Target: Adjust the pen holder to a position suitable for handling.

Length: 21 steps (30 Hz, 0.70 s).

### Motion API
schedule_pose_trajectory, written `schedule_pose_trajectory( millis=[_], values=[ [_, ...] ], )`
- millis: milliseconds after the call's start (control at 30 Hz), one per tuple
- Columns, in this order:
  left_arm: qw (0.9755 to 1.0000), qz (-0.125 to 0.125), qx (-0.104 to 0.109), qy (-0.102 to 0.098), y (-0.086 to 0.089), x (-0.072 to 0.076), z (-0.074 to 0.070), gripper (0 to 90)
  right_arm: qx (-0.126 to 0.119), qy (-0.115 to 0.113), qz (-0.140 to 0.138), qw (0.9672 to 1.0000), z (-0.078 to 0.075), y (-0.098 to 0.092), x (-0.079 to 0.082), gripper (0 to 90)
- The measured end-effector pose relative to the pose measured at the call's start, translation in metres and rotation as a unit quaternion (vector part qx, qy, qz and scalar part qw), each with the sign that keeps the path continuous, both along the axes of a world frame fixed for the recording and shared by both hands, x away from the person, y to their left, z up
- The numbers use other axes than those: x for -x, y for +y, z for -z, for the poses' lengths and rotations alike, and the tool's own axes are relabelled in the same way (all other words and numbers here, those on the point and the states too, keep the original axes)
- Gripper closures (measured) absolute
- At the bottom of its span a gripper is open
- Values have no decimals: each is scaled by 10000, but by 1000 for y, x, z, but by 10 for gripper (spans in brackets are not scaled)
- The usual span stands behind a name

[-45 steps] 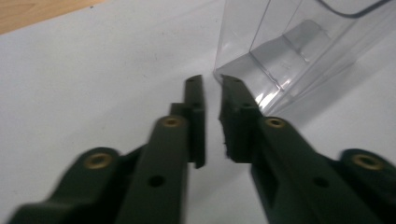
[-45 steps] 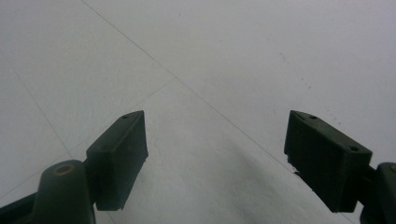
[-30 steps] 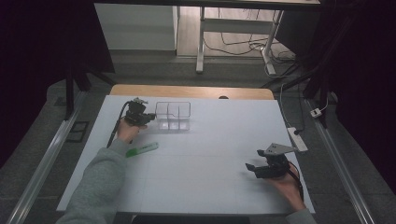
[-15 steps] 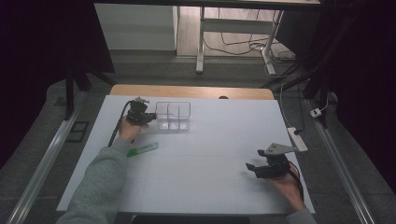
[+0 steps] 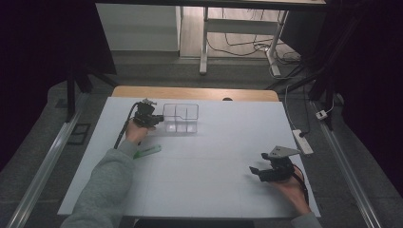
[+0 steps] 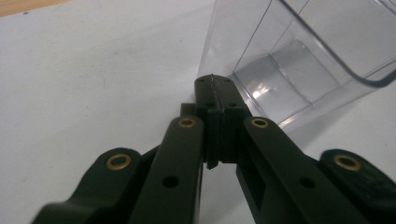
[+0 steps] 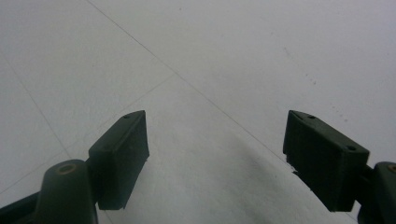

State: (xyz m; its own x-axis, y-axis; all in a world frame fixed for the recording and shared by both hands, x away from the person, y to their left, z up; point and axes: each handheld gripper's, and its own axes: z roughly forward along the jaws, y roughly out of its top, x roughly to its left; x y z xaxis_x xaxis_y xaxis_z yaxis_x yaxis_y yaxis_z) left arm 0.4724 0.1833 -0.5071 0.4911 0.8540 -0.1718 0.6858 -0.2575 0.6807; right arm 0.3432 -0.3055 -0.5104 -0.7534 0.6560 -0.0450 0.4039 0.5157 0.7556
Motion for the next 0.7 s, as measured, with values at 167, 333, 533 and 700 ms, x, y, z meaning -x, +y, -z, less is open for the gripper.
schedule_pose_trajectory(
  millis=[167, 333, 533, 700],
  values=[
    [9999, 103, 15, -3, -9, 0, -2, 891, 10, 9, -1, 10000, 0, 0, 0, 222],
    [9998, 183, -23, -21, -19, -1, -3, 891, 32, 30, -22, 10000, 2, 1, -1, 222],
    [9995, 308, -21, -28, -30, -3, -4, 891, 87, 52, -46, 9999, 3, 3, 0, 222],
    [9992, 387, -17, -22, -37, -3, -3, 891, 79, 64, -32, 9999, 3, 2, 0, 223]
  ],
)
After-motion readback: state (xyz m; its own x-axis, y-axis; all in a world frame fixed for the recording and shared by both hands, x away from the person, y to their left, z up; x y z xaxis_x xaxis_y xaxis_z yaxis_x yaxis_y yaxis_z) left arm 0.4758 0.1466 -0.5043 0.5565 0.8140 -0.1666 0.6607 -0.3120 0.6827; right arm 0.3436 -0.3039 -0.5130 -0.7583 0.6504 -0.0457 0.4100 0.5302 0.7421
